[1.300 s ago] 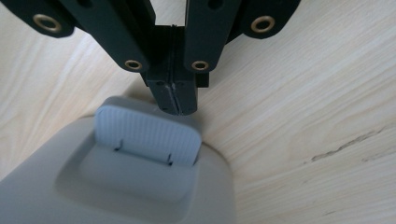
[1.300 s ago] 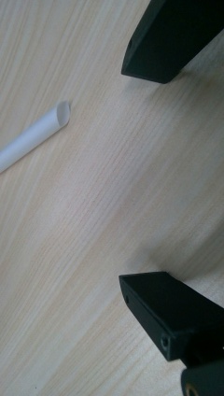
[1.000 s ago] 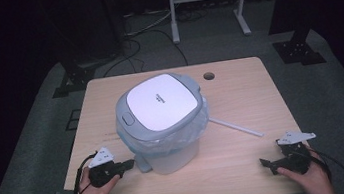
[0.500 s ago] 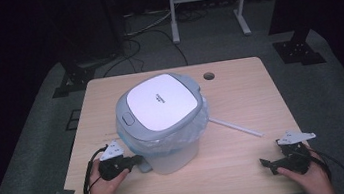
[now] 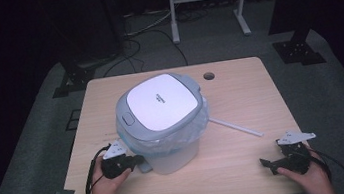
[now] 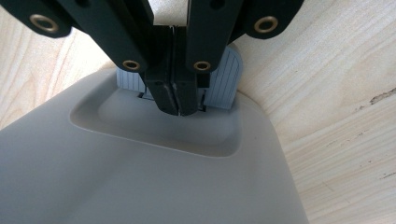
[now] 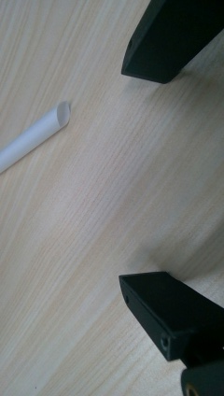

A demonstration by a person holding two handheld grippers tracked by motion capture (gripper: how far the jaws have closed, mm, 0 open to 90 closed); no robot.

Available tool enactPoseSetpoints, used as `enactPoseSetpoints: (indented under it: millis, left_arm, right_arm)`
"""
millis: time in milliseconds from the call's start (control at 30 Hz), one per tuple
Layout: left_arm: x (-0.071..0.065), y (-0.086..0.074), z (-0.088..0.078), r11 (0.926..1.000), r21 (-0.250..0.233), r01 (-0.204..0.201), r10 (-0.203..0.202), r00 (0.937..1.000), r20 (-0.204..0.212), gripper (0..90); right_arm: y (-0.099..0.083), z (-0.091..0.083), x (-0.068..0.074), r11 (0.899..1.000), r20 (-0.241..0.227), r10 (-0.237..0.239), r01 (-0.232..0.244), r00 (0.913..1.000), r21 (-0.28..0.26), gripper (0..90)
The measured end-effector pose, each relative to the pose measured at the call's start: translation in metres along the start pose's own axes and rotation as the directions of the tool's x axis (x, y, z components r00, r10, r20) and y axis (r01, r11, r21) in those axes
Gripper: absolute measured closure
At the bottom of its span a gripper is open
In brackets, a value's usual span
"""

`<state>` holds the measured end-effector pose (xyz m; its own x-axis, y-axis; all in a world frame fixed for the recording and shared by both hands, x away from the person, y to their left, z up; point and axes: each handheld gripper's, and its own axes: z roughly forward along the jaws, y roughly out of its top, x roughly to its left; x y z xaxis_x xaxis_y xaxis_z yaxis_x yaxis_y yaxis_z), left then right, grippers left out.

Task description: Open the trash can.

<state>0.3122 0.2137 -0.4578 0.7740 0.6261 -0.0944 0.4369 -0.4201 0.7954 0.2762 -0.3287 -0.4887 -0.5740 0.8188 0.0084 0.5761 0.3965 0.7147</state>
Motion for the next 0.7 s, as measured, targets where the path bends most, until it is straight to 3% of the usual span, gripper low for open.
enactPoseSetpoints:
  millis: [233, 700]
  left_arm:
    - [-0.0028, -0.0002, 0.0009, 0.9995, 0.013, -0.027, 0.027, 0.9995, -0.015, 86.5]
    - [-0.0005, -0.0060, 0.0041, 0.9998, 0.011, -0.016, 0.016, 0.9999, -0.003, 86.6]
  right_arm:
    - [0.0000, 0.0000, 0.0000, 1.000, 0.000, 0.000, 0.000, 1.0000, 0.000, 0.8]
    - [0.0000, 0.0001, -0.0005, 1.000, 0.006, 0.010, -0.010, 0.9999, 0.000, 0.8]
